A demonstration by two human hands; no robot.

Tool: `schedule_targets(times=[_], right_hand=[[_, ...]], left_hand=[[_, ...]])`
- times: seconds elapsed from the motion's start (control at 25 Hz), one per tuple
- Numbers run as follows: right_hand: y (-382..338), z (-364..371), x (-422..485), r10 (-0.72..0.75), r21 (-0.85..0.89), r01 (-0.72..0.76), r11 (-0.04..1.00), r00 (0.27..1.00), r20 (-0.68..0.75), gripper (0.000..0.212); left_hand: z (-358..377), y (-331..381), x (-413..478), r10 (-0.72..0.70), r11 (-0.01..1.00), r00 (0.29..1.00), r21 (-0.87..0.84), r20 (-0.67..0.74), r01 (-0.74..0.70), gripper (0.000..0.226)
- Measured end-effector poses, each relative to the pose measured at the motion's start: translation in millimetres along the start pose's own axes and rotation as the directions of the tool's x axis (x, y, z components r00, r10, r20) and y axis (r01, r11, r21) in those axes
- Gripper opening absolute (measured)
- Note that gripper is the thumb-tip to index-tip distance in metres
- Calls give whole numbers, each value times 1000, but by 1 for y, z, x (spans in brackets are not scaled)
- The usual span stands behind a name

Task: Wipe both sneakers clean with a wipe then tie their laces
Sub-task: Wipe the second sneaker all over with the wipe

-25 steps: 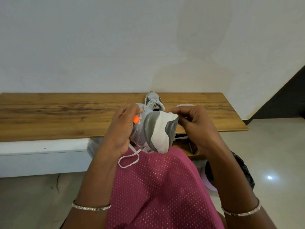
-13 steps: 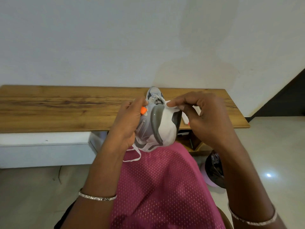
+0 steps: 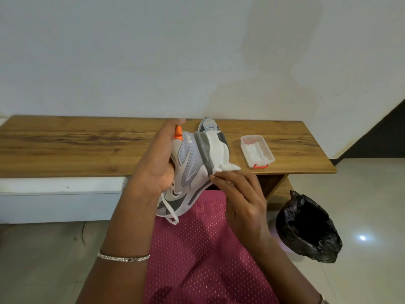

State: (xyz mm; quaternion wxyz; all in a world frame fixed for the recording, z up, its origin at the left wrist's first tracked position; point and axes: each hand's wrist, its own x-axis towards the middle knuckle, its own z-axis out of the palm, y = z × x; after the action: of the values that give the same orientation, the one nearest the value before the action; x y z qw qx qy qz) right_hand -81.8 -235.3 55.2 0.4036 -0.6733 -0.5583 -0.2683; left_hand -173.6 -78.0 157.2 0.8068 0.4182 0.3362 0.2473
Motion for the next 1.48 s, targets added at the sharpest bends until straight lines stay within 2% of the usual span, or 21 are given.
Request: schedule_targets(times=[0.08,0.16,0.28,0.36,0.44,0.52,0.64,0.8,0.88,0.96,1.16,1.24,1.36,1.48], right_hand=[[3,2,-2,12,10,-12,1000,1000,3,20],[3,1,12,38,22,-36,999,997,-70,21],[2,-2,46,78,34,-73,997,980,-181,33],[2,-1,60,78,56,-68,996,977,-197,34],[3,1,67,82,68,-71,995,979,-184,28],[5,5,65,101,52,-94,994,983,-151,20],[4,14,40,130,56,-126,990,988,-77,23],[-4,17,10,155,92,-155,984,988,7,26],[-3,14,23,165,80,-160,984,985,-48,19],[-1,10,48,150,51,-144,988,981,-123,20],[3,7,65,128,40,-122,992,973,-194,22],[0,11,40,133,35,-129,991,976,-170,23],[-7,13,2,148,63,-146,987,988,-45,20],[-7,11,2,171,111,-170,979,985,2,20]], left_hand=[[-3,2,3,-23,997,999,-76,33,26,32],[-3,7,2,-5,991,999,-131,47,11,32],[3,15,-7,-17,989,988,-146,155,40,43],[6,17,-12,-22,987,983,-152,183,50,38],[8,16,-13,-15,985,987,-167,163,42,38],[6,13,-11,-11,983,994,-179,108,31,20],[-2,10,0,-12,980,1000,-198,18,15,13],[-4,9,7,-23,969,999,-245,-29,16,21],[-2,4,9,-52,969,998,-243,-33,42,34],[3,-2,10,-97,969,995,-228,-3,93,42],[9,-8,7,-130,960,991,-247,26,133,38],[5,-7,9,-128,952,992,-279,-4,122,41],[2,-4,11,-129,937,990,-334,-56,103,38],[3,-3,11,-129,937,990,-334,-56,103,36]])
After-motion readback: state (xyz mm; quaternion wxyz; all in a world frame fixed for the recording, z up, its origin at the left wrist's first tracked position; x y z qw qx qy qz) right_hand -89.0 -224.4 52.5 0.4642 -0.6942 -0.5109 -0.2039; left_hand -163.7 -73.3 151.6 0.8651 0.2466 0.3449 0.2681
